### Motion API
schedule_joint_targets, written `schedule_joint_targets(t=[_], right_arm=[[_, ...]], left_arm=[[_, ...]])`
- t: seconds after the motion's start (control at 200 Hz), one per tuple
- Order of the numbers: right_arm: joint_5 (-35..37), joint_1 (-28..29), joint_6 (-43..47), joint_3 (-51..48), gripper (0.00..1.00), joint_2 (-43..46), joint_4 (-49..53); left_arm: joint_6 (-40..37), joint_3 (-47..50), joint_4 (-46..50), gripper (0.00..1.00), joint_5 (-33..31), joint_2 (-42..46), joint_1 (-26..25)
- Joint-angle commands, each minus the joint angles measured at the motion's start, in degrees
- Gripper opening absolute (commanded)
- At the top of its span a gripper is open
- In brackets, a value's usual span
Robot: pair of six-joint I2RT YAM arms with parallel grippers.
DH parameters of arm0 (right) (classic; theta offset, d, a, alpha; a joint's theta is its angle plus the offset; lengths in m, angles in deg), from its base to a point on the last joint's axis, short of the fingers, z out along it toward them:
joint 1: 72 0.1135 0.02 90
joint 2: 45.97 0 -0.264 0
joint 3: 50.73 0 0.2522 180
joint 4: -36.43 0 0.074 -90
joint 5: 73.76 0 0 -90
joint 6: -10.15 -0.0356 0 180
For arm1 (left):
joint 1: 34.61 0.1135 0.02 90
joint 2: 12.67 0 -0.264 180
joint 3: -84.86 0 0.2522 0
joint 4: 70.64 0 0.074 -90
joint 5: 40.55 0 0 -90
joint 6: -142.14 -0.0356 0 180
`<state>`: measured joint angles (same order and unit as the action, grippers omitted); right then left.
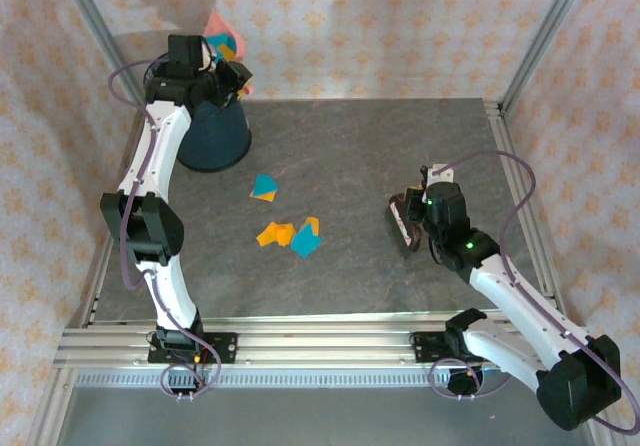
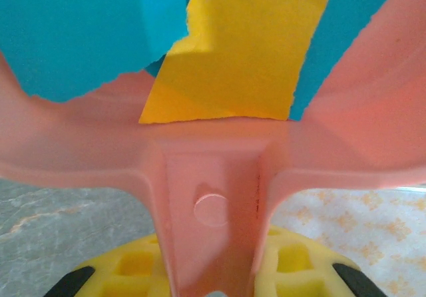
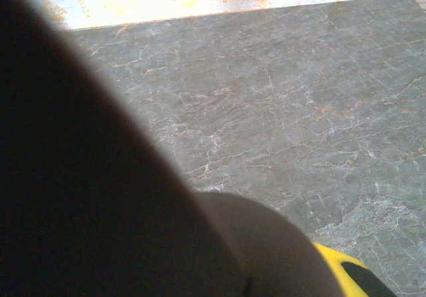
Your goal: Sweep away the paper scraps from the table
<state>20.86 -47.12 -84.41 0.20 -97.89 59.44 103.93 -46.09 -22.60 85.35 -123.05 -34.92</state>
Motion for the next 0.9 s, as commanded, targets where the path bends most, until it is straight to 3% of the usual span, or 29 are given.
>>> schedule_joint_targets(t=[0.0,0.32,0.896], right_arm=[[0.11,0.17,-1.06,1.42,0.00,0.23,-0.90],[0.12,0.24,-1.11,1.13,0.00,0.15,-0.84],[-0.40,0.18,-1.24,0.89,0.00,0.00,-0.94]], left_arm=[[5.42,1.69,-7.78,0.00,1.80,3.84,0.76],[17.38,9.76,-22.37,0.00,2.94,7.15,1.37],[31.92,18.37,-37.82,0.00,1.30,9.38,1.46]])
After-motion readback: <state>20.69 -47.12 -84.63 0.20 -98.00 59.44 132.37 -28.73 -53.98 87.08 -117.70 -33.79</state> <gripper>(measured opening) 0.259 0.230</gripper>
